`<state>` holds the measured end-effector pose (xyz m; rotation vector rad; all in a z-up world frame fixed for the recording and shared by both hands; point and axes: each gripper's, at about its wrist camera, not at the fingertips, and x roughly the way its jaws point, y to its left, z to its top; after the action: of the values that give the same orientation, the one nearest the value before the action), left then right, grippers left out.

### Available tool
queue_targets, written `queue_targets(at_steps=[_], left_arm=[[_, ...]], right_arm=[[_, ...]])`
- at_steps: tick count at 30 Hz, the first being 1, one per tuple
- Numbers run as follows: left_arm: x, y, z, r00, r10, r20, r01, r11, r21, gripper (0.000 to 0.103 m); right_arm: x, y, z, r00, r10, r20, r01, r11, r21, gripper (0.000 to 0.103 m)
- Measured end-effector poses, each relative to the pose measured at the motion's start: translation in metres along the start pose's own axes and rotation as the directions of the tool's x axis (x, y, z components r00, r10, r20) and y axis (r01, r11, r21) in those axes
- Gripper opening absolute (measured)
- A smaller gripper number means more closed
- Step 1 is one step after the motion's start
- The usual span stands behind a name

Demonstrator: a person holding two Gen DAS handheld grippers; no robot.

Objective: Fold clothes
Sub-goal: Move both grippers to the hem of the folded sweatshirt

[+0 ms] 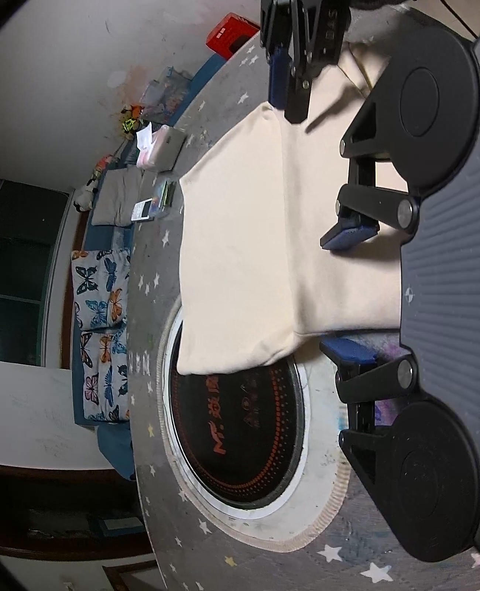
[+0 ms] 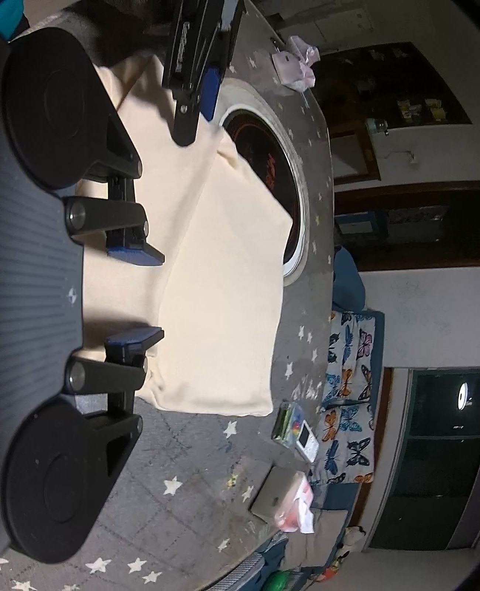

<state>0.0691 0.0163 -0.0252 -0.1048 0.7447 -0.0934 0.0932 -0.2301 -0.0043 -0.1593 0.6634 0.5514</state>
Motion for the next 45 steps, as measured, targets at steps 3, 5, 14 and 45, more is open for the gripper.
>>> queue_targets(at_steps=[3,5,14,45], left_arm=[[-0.001,0.000,-0.001,1.000,0.006,0.003,-0.006,1.000,0.010,0.061],[-0.001,0.000,-0.002,1.000,0.011,0.005,-0.011,1.000,0.014,0.063],[-0.027,-0.015,-0.012,0.998,0.008,0.057,-0.014,0.993,0.114,0.072],[-0.051,-0.067,-0.074,0.974,-0.205,0.091,0.097,0.750,0.654,0.024]], right_arm=[[-0.003,0.003,-0.004,1.000,0.012,-0.013,-0.012,1.000,-0.010,0.039],[-0.003,0.004,-0.010,0.999,0.015,-0.033,-0.016,1.000,-0.016,0.042],[-0.020,0.019,-0.017,0.998,0.052,-0.034,-0.053,0.997,-0.052,0.046],[-0.076,0.023,-0.043,0.996,0.010,-0.093,-0.033,0.967,-0.254,0.063]])
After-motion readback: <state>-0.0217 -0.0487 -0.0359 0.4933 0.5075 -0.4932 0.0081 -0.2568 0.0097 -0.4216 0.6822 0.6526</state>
